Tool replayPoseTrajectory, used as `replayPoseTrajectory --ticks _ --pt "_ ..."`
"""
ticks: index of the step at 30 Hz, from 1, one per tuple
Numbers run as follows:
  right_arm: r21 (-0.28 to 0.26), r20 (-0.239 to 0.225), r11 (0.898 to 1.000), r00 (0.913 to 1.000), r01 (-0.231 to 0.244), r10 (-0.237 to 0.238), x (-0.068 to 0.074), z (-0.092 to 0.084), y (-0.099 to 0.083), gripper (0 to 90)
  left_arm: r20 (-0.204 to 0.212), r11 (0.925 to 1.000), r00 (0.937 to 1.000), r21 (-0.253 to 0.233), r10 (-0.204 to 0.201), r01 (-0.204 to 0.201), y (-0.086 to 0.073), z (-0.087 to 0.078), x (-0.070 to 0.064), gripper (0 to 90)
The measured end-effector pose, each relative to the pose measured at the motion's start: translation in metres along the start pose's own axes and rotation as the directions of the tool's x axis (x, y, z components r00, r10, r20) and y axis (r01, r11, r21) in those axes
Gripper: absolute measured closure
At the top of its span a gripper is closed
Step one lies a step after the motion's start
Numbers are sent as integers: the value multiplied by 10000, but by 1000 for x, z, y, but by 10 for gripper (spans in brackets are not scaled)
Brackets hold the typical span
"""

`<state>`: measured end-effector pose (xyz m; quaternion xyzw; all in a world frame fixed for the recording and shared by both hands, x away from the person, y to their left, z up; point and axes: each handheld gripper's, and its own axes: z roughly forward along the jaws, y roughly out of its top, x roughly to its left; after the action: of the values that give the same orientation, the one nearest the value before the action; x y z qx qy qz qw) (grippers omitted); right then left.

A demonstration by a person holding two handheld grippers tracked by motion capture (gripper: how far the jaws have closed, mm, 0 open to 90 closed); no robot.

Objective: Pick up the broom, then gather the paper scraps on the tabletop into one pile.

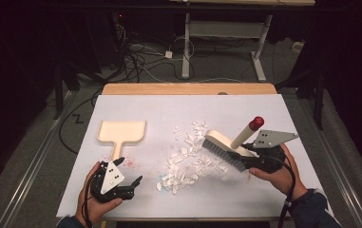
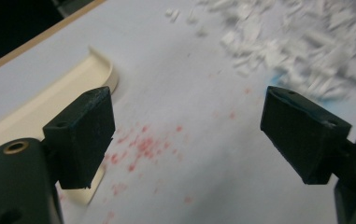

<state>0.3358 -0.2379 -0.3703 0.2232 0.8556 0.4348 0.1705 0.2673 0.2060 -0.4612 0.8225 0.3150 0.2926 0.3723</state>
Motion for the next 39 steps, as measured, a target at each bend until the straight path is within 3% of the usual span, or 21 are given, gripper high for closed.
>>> replayPoseTrajectory --ticks 3,7,10,13,14,15,16,20,22,24,26,28,31,34,35,39 --pt "31 169 10000 9998 -83 83 -6 -1 -1 680 51 9999 9999 62 -122 122 -5 -1 -1 169" --pt "12 493 9999 9987 -125 124 -15 -2 -5 680 -34 10000 10000 80 57 -56 -6 -4 -5 170" --pt "14 1108 9999 9937 -165 162 -22 -2 -7 680 16 9998 10000 190 57 -57 -8 -3 -5 170" --pt "66 1346 9998 9908 -167 157 -26 -2 -9 680 -50 9995 9999 297 145 -144 -9 -2 -6 170" --pt "164 1752 9999 9845 -56 26 -29 -1 -9 680 14 9990 9999 431 134 -135 -9 -1 -8 170" --pt "164 1752 9999 9845 -56 26 -29 -1 -9 680 14 9990 9999 431 134 -135 -9 -1 -8 170" --pt "390 2222 9992 9748 127 -210 -33 1 -9 680 25 9991 9998 355 213 -214 -9 0 -8 170" --pt "662 3056 9975 9512 227 -419 -46 11 -9 680 111 9986 9998 492 168 -173 -10 4 -7 169" --pt "815 3301 9964 9428 215 -474 -54 18 -8 680 124 9985 9998 520 182 -188 -10 4 -6 170" --pt "971 3667 9950 9285 240 -581 -64 27 -7 681 147 9984 9998 543 164 -171 -9 5 -7 170" --pt "1053 3873 9942 9200 199 -594 -74 38 -5 681 209 9976 9996 665 163 -176 -9 6 -9 170" --pt "1204 3939 9926 9171 145 -612 -83 49 -2 681 205 9972 9996 710 209 -223 -9 7 -10 169" --pt "1605 4415 9867 8923 242 -937 -95 69 3 681 231 9974 9994 663 265 -279 -7 7 -12 170" --pt "1868 4622 9824 8818 67 -939 -104 91 5 681 306 9966 9989 737 348 -370 -6 9 -12 169" --pt "1868 4622 9824 8818 67 -939 -104 91 5 681 306 9966 9989 737 348 -370 -6 9 -12 169" --pt "2296 4813 9728 8722 -292 -874 -106 125 1 682 403 9964 9985 750 362 -391 -7 10 -12 170"
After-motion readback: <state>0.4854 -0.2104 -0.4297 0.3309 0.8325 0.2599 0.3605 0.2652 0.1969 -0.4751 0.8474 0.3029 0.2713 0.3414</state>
